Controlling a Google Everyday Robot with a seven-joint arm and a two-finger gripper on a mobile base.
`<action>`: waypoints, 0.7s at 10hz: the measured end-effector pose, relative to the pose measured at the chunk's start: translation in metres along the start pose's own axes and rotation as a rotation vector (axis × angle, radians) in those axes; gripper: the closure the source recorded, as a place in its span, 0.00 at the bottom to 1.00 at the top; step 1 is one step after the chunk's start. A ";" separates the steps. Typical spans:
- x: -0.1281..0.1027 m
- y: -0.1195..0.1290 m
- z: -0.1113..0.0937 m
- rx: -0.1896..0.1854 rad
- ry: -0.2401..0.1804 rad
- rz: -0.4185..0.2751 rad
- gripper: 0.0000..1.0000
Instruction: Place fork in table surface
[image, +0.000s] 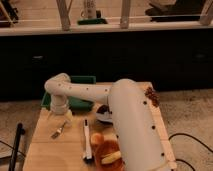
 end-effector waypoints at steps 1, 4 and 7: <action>0.000 0.000 -0.001 -0.001 0.000 -0.001 0.20; 0.002 -0.001 -0.004 0.001 0.002 -0.015 0.20; 0.003 -0.002 -0.007 0.001 0.004 -0.031 0.20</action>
